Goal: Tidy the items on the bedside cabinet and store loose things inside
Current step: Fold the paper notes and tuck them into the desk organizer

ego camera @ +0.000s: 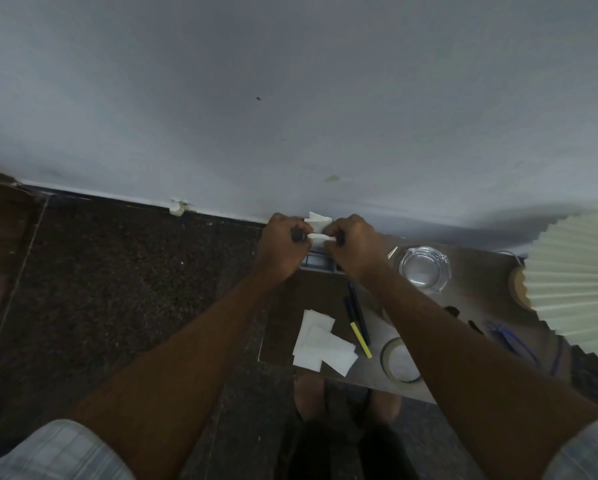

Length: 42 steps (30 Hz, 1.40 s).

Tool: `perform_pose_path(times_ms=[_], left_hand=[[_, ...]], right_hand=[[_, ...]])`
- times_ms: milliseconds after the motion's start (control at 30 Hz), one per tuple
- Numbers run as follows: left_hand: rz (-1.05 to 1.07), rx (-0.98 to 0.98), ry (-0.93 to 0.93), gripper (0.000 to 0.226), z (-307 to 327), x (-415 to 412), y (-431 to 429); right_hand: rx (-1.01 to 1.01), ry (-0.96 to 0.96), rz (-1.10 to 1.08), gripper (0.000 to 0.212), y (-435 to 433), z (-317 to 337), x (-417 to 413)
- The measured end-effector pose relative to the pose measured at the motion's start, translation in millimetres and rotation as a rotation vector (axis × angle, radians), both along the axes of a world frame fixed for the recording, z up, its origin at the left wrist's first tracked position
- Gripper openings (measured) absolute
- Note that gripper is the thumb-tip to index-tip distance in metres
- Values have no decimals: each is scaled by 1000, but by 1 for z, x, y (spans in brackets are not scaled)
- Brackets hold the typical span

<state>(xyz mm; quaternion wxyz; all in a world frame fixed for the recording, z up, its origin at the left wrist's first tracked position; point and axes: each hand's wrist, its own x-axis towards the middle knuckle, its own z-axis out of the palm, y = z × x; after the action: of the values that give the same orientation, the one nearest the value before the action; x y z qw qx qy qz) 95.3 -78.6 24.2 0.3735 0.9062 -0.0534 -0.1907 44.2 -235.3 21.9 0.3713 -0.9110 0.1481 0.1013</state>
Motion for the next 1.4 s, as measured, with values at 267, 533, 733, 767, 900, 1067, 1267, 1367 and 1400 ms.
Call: perform_pose_path(times_ms=[267, 533, 733, 767, 900, 1067, 1267, 1367, 1400], left_hand=[[92, -29, -15, 20, 5, -8, 4], [173, -95, 51, 9, 23, -47, 25], [166, -17, 188, 9, 11, -99, 46], [166, 14, 227, 11, 6, -107, 49], [134, 82, 346, 15, -14, -136, 58], [106, 112, 398, 16, -29, -165, 58], [174, 165, 415, 21, -36, -183, 48], [208, 145, 429, 23, -39, -188, 44], [221, 138, 437, 24, -40, -188, 43]], right_hand=[[11, -80, -41, 26, 0, 8, -13], [43, -120, -96, 15, 15, 29, -53], [98, -44, -116, 8, 33, 16, -92], [93, -30, -114, 8, 36, 11, -98], [55, 111, -29, 10, 45, -11, -123], [-19, 277, 56, 31, 50, -34, -150], [-98, 347, 121, 42, 55, -46, -166], [-125, 348, 128, 46, 60, -50, -168], [-134, 345, 132, 46, 62, -51, -168]])
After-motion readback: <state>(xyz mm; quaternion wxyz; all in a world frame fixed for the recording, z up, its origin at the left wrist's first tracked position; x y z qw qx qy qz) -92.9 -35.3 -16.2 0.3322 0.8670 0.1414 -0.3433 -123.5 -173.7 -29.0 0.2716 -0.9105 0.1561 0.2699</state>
